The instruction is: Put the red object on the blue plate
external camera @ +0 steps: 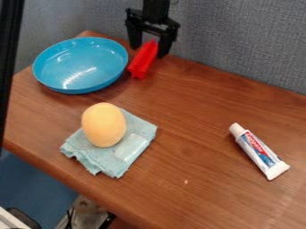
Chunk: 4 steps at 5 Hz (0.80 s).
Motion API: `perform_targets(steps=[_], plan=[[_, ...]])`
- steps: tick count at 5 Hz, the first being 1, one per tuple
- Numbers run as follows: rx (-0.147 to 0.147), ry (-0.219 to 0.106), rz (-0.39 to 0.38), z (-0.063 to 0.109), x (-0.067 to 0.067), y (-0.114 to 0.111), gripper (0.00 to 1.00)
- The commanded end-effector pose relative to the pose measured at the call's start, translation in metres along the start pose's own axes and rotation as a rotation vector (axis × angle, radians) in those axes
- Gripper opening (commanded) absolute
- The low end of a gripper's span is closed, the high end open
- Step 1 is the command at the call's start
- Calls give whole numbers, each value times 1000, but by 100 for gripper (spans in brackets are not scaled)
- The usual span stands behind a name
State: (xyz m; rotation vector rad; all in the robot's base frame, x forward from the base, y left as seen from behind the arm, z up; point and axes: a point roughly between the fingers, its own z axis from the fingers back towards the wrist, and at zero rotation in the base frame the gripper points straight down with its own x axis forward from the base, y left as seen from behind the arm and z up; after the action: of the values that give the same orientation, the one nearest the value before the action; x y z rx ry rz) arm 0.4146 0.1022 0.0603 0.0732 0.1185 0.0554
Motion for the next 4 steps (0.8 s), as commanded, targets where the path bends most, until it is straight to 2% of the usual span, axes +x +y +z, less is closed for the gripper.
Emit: perform_targets(steps=[1, 2, 3, 4], plan=[[34, -48, 26, 15, 6, 14, 100], [38, -27, 25, 6, 7, 14, 100], [40, -14, 26, -1, 8, 14, 0], [37, -16, 25, 0, 6, 15, 0]])
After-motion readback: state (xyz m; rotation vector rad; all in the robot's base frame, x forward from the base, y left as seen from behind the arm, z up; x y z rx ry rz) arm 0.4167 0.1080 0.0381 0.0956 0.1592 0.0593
